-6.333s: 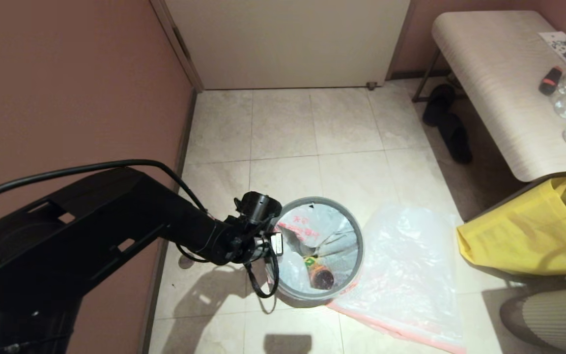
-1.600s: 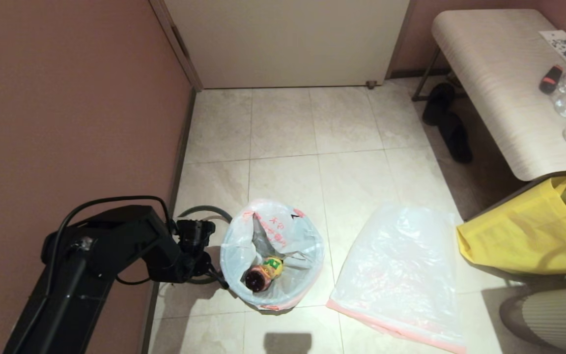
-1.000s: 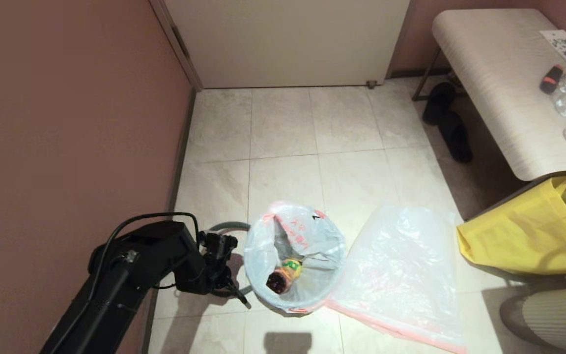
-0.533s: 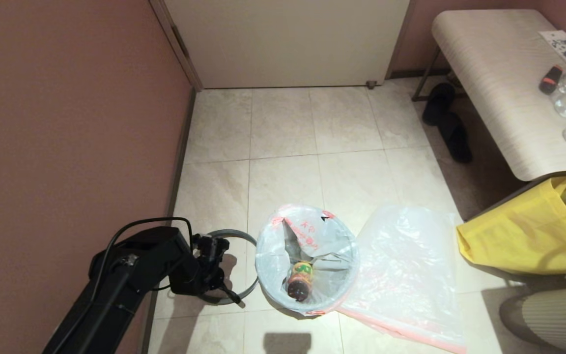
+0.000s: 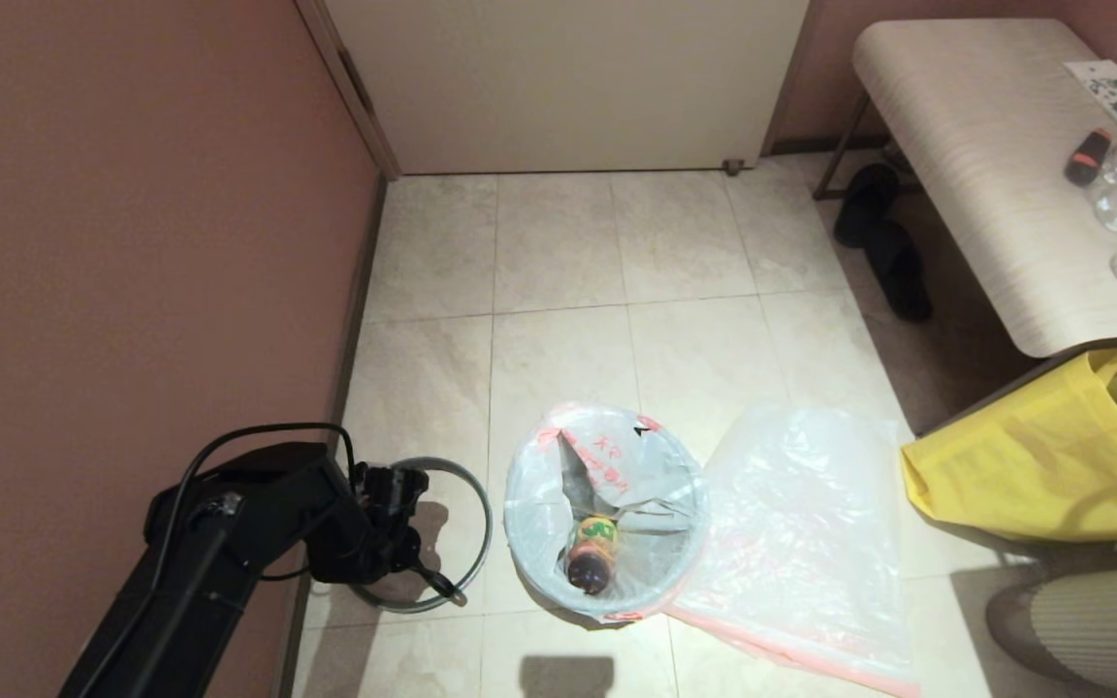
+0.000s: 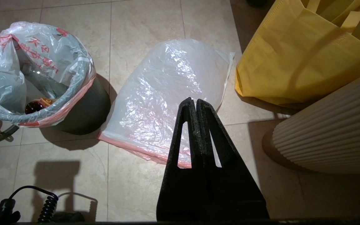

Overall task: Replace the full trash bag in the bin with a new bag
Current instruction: Place the trash can ring on the floor, then place the trash bag on the floor

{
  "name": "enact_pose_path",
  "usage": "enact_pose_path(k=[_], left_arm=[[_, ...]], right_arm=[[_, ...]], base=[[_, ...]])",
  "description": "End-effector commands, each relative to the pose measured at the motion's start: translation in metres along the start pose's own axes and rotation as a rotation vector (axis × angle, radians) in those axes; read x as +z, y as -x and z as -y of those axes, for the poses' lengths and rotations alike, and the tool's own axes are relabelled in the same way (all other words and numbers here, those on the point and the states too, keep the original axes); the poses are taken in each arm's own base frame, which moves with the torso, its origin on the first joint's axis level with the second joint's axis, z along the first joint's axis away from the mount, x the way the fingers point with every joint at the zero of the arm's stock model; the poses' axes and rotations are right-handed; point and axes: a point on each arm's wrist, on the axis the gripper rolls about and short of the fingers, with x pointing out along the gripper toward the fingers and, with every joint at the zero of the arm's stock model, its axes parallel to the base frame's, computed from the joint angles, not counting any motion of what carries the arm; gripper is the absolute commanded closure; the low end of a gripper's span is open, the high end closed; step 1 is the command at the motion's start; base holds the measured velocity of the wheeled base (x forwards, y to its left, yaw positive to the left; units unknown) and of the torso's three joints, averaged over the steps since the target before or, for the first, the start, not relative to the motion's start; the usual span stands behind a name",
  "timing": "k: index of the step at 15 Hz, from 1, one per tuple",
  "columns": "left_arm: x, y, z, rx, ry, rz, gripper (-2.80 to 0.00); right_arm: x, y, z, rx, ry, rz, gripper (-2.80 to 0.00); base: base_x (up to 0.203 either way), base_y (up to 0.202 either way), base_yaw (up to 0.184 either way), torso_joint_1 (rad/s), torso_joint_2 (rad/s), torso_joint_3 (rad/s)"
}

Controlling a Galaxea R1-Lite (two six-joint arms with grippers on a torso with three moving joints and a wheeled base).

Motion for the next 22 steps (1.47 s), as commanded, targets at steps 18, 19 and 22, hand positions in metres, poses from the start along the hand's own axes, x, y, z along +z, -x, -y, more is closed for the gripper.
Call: enact_pose_path(k=[18,19,22], left_arm=[[0.000,0.177,-0.131,-0.365,0.128,0.250,0.00],[-0.003,0.183,-0.134,-0.392,0.152,0.248,0.00],[-0.018,0.219,-0.151,-0.527,0.170,0.274,0.00]], right_arm=[[0.000,0.000,0.000,0.000,0.000,-0.001,0.00],[0.000,0.000,0.000,0.000,-0.001,0.000,0.00],[0.000,0.000,0.000,0.000,0.000,-0.001,0.00]], base=[[0.000,0.000,0.000,0.000,0.00,0.000],[0.000,0.000,0.000,0.000,0.00,0.000],[0.000,0.000,0.000,0.000,0.00,0.000]])
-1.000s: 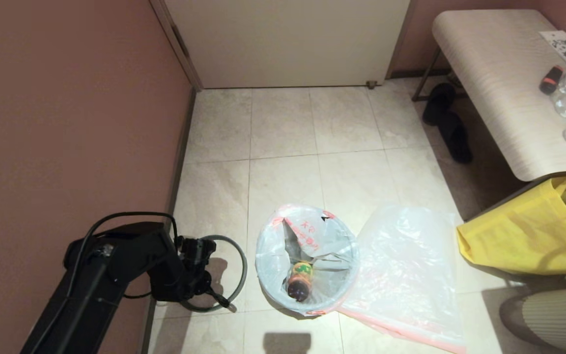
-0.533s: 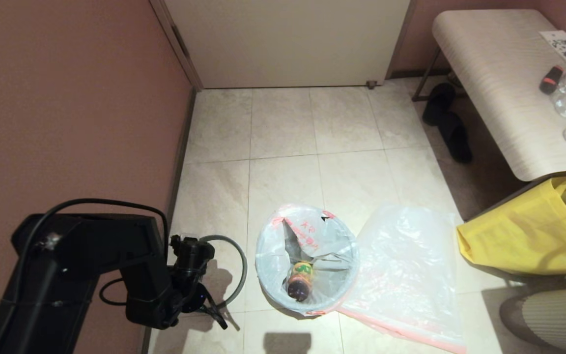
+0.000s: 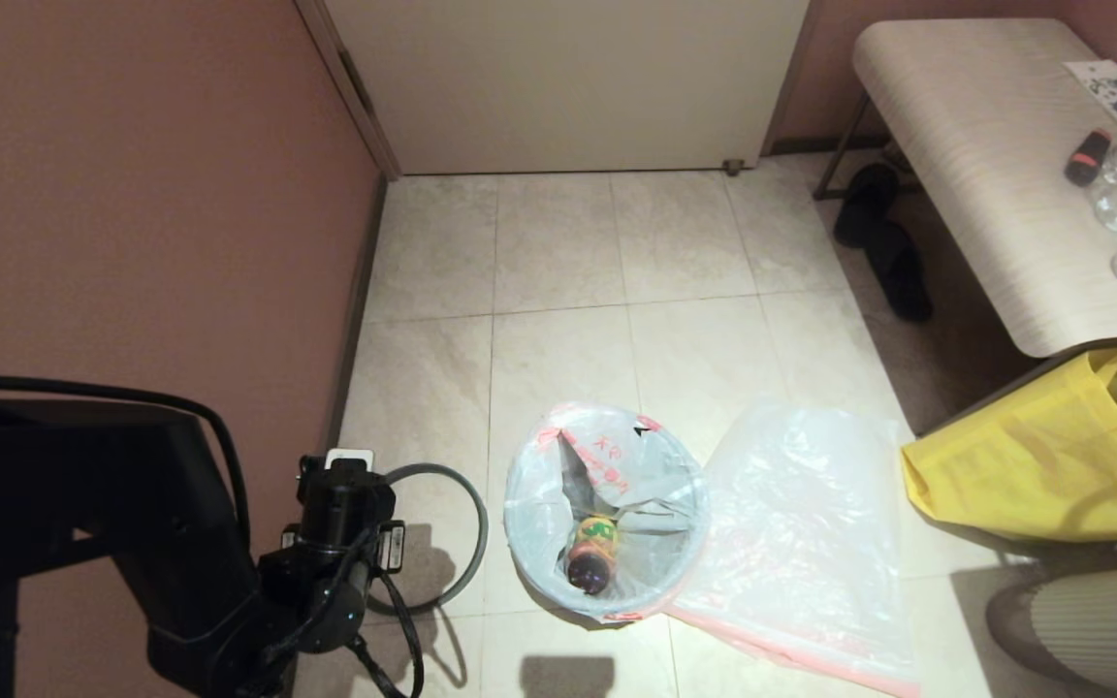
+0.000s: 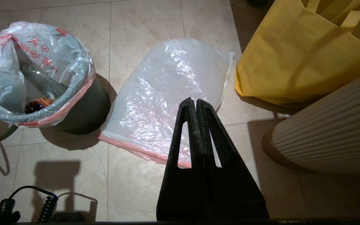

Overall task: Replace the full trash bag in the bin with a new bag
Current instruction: Place the trash bag on the floor

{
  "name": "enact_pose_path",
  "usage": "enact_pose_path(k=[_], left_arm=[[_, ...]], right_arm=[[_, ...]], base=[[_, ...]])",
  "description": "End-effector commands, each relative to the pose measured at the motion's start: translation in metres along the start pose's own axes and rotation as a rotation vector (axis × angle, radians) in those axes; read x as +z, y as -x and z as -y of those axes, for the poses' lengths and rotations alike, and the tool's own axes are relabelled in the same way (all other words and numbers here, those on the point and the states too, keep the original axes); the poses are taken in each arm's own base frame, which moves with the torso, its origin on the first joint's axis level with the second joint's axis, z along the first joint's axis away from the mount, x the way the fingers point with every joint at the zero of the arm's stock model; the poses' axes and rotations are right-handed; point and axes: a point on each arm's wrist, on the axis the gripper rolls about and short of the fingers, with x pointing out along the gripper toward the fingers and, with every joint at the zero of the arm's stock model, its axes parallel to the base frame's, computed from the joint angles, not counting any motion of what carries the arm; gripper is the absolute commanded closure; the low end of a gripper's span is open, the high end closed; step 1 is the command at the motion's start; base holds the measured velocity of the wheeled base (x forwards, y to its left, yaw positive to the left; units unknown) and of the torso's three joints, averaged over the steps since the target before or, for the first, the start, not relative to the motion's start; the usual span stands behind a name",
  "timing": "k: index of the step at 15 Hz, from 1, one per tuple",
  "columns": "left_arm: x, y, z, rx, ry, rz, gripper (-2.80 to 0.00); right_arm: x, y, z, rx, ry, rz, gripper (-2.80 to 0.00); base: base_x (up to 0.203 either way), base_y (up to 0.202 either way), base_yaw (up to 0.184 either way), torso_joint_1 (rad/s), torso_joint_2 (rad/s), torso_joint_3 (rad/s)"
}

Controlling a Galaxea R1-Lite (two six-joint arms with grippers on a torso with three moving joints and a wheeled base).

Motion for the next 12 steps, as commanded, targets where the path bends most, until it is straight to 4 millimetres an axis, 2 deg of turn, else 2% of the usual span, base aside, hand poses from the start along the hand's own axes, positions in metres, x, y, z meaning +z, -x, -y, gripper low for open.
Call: enact_pose_path(k=[1,4,5,6,8,12], left_arm=[[0.005,0.044,-0.002,-0.105,0.025,0.061,0.00],[-0.001,0.094,-0.012,-0.228,0.066,0.107,0.00],[-0.007,0.102,-0.016,-0.243,0.075,0.097,0.00],[-0.010,0.100,-0.017,-0.237,0.073,0.083,0.00],[-0.017,0.078,-0.012,-0.186,0.064,0.015,0.00],[-0.021,0.001,0.017,-0.096,0.109,-0.072,0.00]], right_arm=[[0.000,0.000,0.000,0.000,0.000,0.000,0.00],[0.000,0.000,0.000,0.000,0.000,-0.001,0.00],[0.000,0.000,0.000,0.000,0.000,-0.001,0.00],[0.000,0.000,0.000,0.000,0.000,0.000,0.00],[0.000,0.000,0.000,0.000,-0.001,-0.001,0.00],[0.000,0.000,0.000,0.000,0.000,-0.002,0.00]], base=[[0.000,0.000,0.000,0.000,0.00,0.000],[0.000,0.000,0.000,0.000,0.00,0.000],[0.000,0.000,0.000,0.000,0.00,0.000],[0.000,0.000,0.000,0.000,0.00,0.000],[0.000,0.000,0.000,0.000,0.00,0.000],[0.000,0.000,0.000,0.000,0.00,0.000]])
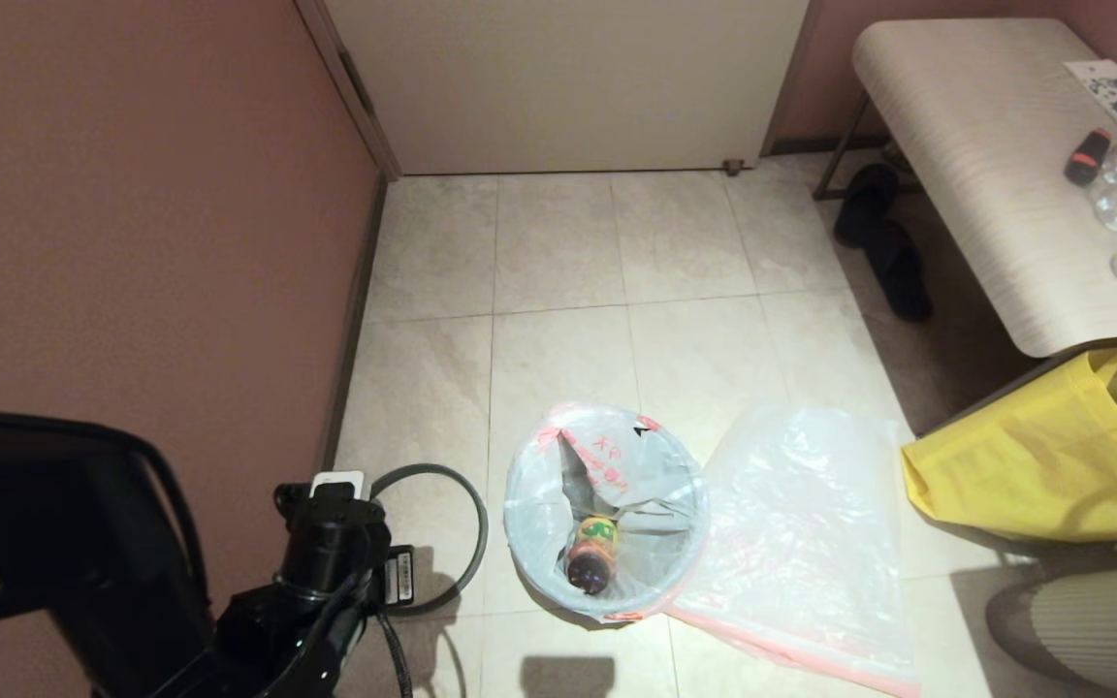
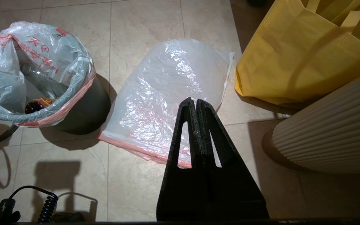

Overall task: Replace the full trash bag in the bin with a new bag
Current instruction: Place the trash bag on the floor

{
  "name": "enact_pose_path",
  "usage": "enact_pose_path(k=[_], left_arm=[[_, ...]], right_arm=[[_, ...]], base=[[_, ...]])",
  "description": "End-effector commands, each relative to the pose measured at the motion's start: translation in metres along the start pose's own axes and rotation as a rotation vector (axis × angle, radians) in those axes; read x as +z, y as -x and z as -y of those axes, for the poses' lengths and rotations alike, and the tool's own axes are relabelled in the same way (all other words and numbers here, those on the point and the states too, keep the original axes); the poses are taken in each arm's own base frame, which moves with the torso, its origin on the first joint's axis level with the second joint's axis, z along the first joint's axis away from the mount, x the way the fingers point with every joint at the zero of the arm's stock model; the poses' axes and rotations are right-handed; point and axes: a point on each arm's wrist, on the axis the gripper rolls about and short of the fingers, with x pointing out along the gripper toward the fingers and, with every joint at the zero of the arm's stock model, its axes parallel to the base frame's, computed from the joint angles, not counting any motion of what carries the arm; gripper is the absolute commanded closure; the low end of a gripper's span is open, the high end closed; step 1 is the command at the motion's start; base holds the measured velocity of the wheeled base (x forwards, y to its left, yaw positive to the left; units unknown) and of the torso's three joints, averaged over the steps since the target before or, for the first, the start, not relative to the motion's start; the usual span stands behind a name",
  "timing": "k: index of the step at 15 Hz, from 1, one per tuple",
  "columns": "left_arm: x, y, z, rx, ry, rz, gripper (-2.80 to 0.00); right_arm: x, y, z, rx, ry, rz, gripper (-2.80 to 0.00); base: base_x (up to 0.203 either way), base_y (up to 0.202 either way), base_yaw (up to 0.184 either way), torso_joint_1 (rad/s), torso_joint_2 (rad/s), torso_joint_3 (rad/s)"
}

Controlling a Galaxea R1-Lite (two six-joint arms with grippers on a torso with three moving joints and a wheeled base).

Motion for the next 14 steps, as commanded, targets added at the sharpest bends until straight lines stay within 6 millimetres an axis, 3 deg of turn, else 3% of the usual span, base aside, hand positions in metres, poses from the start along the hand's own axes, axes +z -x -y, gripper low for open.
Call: enact_pose_path(k=[1,3,8,9,12,14], left_arm=[[-0.012,-0.054,0.015,0.034,0.007,-0.051,0.00],[-0.008,-0.080,0.024,-0.012,0.031,-0.060,0.00],[0.017,-0.106,0.025,-0.216,0.096,-0.092,0.00],[0.024,-0.108,0.027,-0.247,0.135,-0.094,-2.80],[0.043,-0.110,0.032,-0.317,0.185,-0.095,-2.80],[0.046,-0.116,0.038,-0.356,0.186,-0.109,-2.80]], right_arm=[[0.000,0.000,0.000,0.000,0.000,0.000,0.00],[0.000,0.000,0.000,0.000,0.000,-0.001,0.00],[0.000,0.000,0.000,0.000,0.000,-0.001,0.00],[0.000,0.000,0.000,0.000,0.000,-0.002,0.00],[0.000,0.000,0.000,0.000,0.000,0.000,0.00],[0.000,0.000,0.000,0.000,0.000,-0.002,0.00]], base=[[0.000,0.000,0.000,0.000,0.00,0.000],[0.000,0.000,0.000,0.000,0.00,0.000],[0.000,0.000,0.000,0.000,0.00,0.000],[0.000,0.000,0.000,0.000,0.00,0.000],[0.000,0.000,0.000,0.000,0.00,0.000],[0.000,0.000,0.000,0.000,0.00,0.000]])
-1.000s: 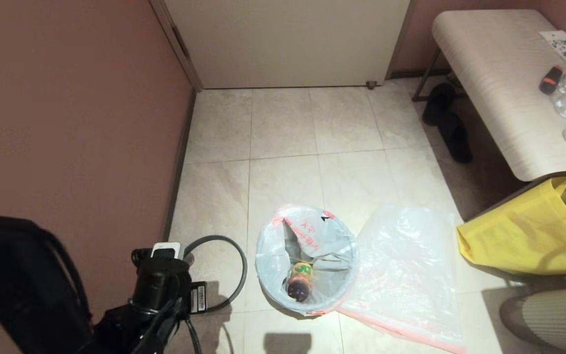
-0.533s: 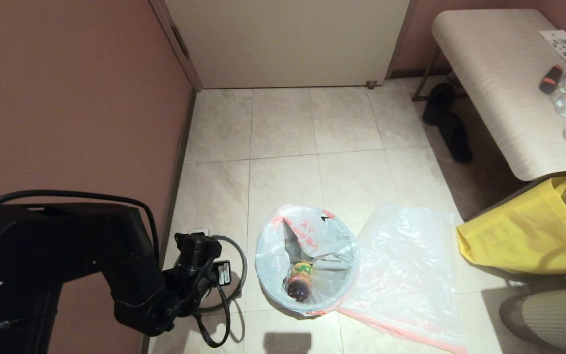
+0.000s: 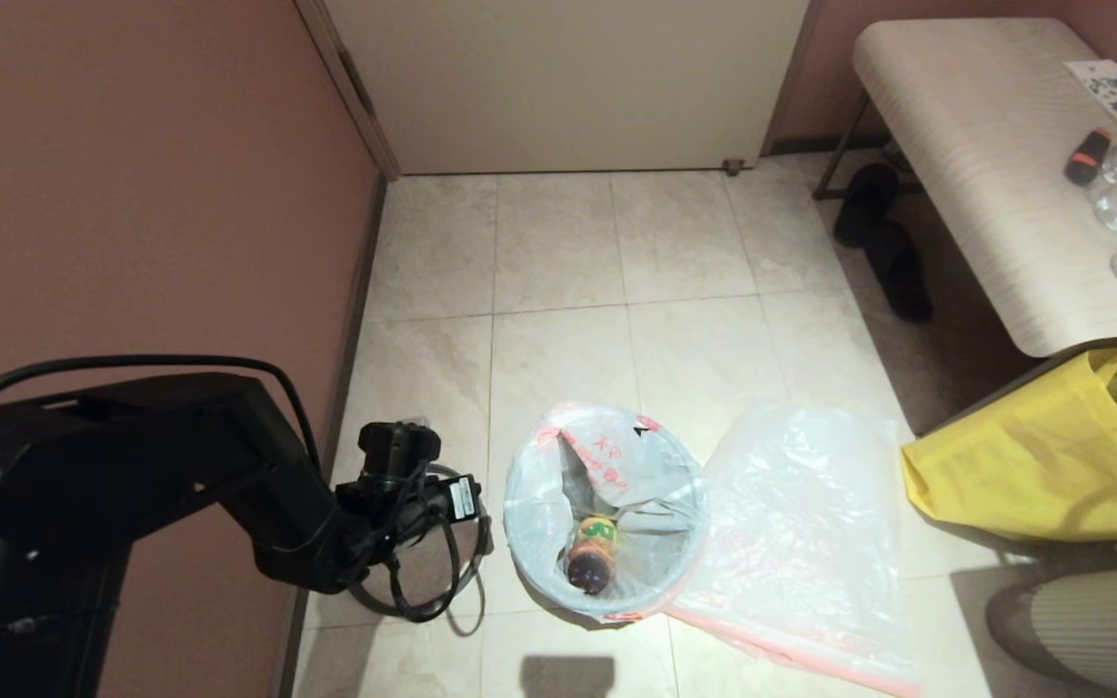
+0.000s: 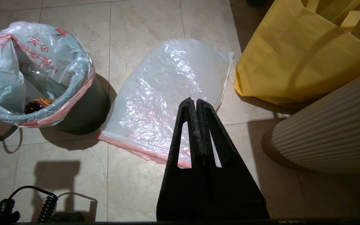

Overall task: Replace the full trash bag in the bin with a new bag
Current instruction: Place the trash bag on the floor

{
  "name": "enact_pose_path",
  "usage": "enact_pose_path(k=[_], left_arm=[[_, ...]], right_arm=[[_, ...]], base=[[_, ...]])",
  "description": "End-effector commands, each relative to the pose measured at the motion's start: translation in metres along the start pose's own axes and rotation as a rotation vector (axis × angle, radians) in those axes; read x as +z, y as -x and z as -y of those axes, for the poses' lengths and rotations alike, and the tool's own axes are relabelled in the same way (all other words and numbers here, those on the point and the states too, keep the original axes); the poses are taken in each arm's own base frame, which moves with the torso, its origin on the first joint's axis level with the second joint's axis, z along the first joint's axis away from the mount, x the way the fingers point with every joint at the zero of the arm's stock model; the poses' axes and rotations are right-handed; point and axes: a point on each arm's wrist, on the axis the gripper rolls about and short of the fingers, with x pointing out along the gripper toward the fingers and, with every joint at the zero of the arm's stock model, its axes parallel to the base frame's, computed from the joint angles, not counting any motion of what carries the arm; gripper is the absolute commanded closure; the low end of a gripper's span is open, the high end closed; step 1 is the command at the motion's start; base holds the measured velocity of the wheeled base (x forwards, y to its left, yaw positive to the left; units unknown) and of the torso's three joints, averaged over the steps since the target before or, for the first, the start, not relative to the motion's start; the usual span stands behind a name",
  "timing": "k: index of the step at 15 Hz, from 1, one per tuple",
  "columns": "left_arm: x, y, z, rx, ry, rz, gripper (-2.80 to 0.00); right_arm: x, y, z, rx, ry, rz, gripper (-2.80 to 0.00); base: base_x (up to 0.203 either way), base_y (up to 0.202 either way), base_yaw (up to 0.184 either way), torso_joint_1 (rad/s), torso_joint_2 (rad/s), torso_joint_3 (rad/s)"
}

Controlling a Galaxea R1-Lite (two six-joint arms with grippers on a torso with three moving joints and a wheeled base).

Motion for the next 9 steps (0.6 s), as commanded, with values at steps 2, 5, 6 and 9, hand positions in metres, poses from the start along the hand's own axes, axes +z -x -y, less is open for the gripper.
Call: enact_pose_path(k=[2,5,6,9], left_arm=[[0.004,-0.015,0.006,-0.016,0.017,-0.013,-2.80],[0.000,-0.019,0.009,-0.116,0.035,-0.073,-2.80],[-0.004,-0.022,0.009,-0.142,0.047,-0.097,-2.80],[-0.010,-0.022,0.009,-0.224,0.061,-0.180,-2.80]], right_arm=[[0.000,0.000,0.000,0.000,0.000,0.001,0.00],[0.000,0.000,0.000,0.000,0.000,0.000,0.00],[0.000,0.000,0.000,0.000,0.000,-0.001,0.00],[0.000,0.000,0.000,0.000,0.000,0.001,0.00]], base=[[0.000,0.000,0.000,0.000,0.00,0.000],[0.000,0.000,0.000,0.000,0.00,0.000],[0.000,0.000,0.000,0.000,0.00,0.000],[0.000,0.000,0.000,0.000,0.00,0.000]])
